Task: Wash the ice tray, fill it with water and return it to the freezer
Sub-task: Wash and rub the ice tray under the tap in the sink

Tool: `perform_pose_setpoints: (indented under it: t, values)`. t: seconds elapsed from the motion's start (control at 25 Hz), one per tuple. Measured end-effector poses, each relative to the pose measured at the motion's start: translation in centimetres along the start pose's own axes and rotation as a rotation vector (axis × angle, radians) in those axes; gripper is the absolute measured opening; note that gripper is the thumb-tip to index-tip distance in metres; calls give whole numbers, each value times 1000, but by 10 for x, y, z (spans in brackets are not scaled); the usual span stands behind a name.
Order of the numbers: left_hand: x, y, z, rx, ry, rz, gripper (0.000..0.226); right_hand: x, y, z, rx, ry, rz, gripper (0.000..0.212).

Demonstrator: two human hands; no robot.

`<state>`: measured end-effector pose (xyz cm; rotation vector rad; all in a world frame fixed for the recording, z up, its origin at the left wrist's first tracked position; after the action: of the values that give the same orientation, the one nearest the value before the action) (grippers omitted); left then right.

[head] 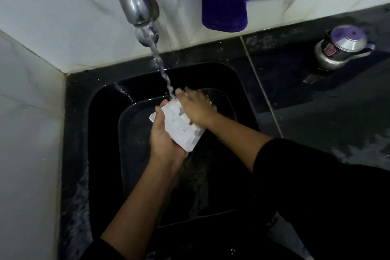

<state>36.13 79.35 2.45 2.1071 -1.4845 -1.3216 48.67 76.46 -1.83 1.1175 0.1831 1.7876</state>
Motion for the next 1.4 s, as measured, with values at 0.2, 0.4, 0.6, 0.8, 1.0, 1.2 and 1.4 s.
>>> perform_pose_setpoints:
  t: [0.2, 0.4, 0.6, 0.8, 1.0, 1.2, 1.4]
  values:
    - [-15, 27, 14, 31, -69, -14, 53, -6, -25, 20, -71, -199, -82, 84]
    - [-55, 17, 53, 4, -42, -32, 62, -8, -22, 38, -11, -315, 25, 64]
    - [-35, 5, 58, 39, 41, -29, 69, 5, 6, 23, -246, 144, 104, 82]
    - [-15, 2, 55, 46, 129, -28, 81, 16, 43, -12, -261, 384, 145, 92]
    - [-17, 13, 57, 6, 178, -80, 69, 31, 79, -25, -172, 470, 186, 88]
    - [-21, 20, 51, -9, 184, -141, 73, 55, 83, -18, -323, 343, 174, 85]
    - [-28, 25, 66, 22, 257, -150, 72, 67, 85, -25, -399, 527, 315, 83]
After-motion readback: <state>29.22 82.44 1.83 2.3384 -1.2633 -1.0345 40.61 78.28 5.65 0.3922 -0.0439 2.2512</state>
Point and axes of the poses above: each hand's wrist, its own y-axis away from the middle knuckle, its own z-axis out of the back of the hand, x = y × z, the point moved 1 cm from there along -y, towards the middle knuckle, and after that the axes turned 2 degrees about -x, right-handed, at the moved point
